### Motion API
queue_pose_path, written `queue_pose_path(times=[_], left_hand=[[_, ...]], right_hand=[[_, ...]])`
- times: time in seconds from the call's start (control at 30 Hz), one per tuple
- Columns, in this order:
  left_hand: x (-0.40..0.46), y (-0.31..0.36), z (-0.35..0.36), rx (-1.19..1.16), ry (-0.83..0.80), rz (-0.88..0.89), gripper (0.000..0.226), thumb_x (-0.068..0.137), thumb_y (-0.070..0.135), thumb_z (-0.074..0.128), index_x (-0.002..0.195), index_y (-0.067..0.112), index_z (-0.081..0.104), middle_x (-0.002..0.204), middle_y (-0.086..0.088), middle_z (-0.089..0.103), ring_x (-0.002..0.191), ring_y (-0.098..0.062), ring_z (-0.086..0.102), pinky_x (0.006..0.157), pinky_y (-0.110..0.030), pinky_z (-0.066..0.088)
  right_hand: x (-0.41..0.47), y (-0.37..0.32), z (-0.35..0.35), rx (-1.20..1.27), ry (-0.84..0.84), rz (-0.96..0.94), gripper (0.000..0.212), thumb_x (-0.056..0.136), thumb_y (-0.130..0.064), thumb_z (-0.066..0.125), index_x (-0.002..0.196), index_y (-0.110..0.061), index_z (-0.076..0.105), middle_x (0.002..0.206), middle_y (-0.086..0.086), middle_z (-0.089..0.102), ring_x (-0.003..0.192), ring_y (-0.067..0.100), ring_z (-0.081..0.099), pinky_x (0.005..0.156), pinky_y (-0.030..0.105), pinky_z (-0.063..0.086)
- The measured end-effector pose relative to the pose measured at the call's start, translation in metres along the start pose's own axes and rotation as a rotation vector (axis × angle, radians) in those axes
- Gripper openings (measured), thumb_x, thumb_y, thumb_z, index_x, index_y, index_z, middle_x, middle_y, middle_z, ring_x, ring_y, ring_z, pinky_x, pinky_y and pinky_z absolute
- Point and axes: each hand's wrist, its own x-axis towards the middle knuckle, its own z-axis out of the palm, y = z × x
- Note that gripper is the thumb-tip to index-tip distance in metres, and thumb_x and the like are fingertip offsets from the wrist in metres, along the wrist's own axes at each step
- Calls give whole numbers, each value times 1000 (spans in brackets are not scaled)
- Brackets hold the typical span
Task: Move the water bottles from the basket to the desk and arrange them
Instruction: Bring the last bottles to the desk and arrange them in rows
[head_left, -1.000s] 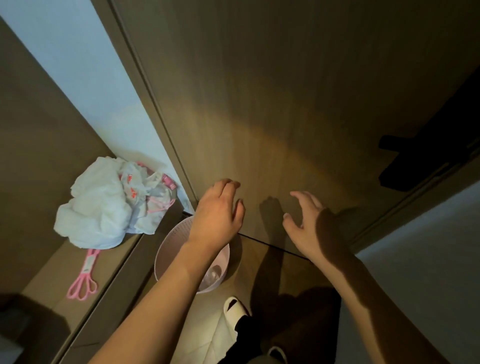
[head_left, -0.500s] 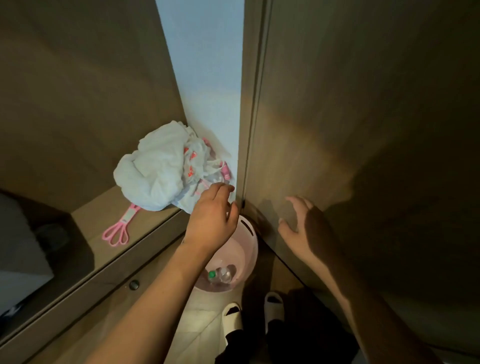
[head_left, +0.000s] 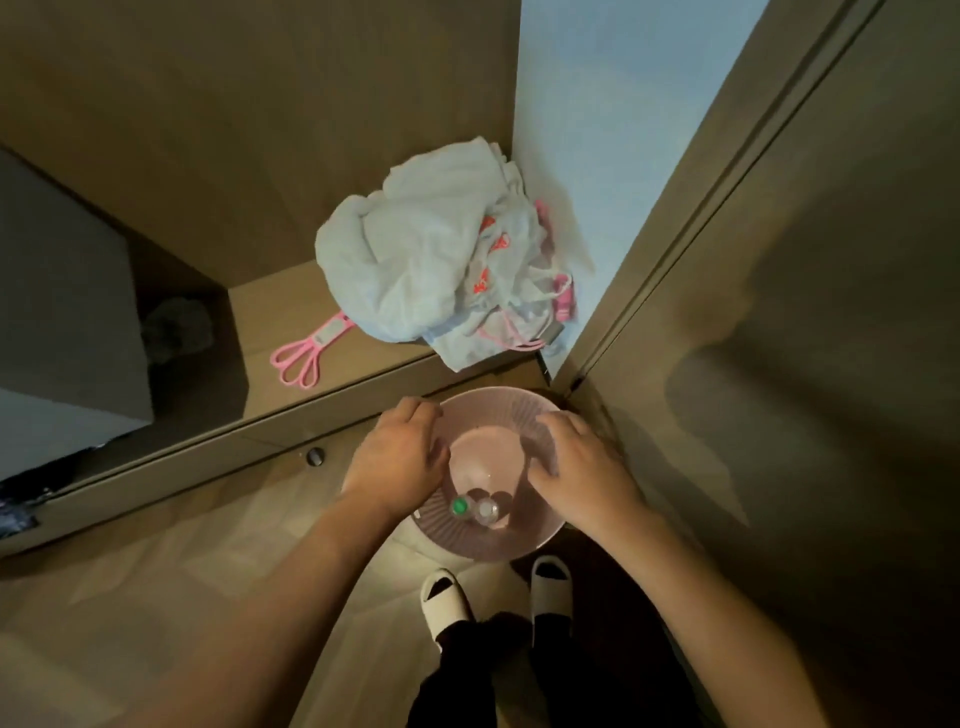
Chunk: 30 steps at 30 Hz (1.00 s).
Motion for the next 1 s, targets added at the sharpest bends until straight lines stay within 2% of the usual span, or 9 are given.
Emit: queue_pose_path(times=[0.2,0.33,0.43,0.53,0.6,0.7,0.8,0.9,1.0], left_hand=[[74,-79,171,37,-297,-82,46,93,31,52,136,14,47,135,-9,48,118,-33,51,95,-42,46],[109,-125,308,56,-443,-138,46,96,38,49,137,17,45,135,-8,50,120,-29,51,97,-43,47],[123,-152,395,49,-494,-174,45,100,43,40,138,18,43,134,-10,53,114,-30,57,91,-45,51],[136,-174,456,59,-536,-159,51,95,50,40,140,25,33,123,-7,61,101,-27,64,83,-45,55],[145,-188,487,57,-577,-153,50,88,53,40,133,31,35,113,3,66,95,-20,66,81,-44,56],[154,-195,507,109,-583,-200,50,85,43,48,130,22,42,109,1,69,95,-23,67,77,-44,55],[156,-187,490,174,-563,-247,44,98,31,47,139,17,37,116,-7,67,106,-31,65,77,-44,52],[151,-184,458,221,-538,-204,45,101,28,45,142,15,32,121,-12,64,108,-33,63,81,-43,52],[139,-177,401,155,-497,-188,40,101,35,42,136,17,39,118,-13,63,106,-32,62,80,-38,48]], right_hand=[[101,54,166,-41,-224,33,59,92,-38,57,145,-21,37,142,1,47,124,21,50,100,35,47],[152,96,301,-142,-325,46,53,97,-47,43,142,-18,40,142,4,46,123,20,52,98,31,47],[182,125,386,-174,-402,48,41,98,-37,48,134,-16,51,125,2,59,108,18,61,85,26,49],[202,143,437,-216,-538,36,39,103,-28,46,137,-10,50,131,9,58,120,27,55,96,33,44],[211,147,460,-279,-575,-41,36,103,-28,45,133,-10,54,126,6,61,113,26,59,91,36,48],[221,147,483,-305,-503,-51,29,102,-26,44,126,-16,57,102,-4,63,80,12,58,63,23,40],[226,141,469,-305,-425,-36,27,100,-32,48,124,-21,55,104,-5,59,90,15,58,64,23,29],[216,135,441,-208,-401,-36,40,96,-39,54,131,-22,49,116,0,63,106,23,62,80,30,46],[203,118,397,-194,-357,-51,43,91,-42,60,125,-23,43,102,0,69,96,25,68,81,35,51]])
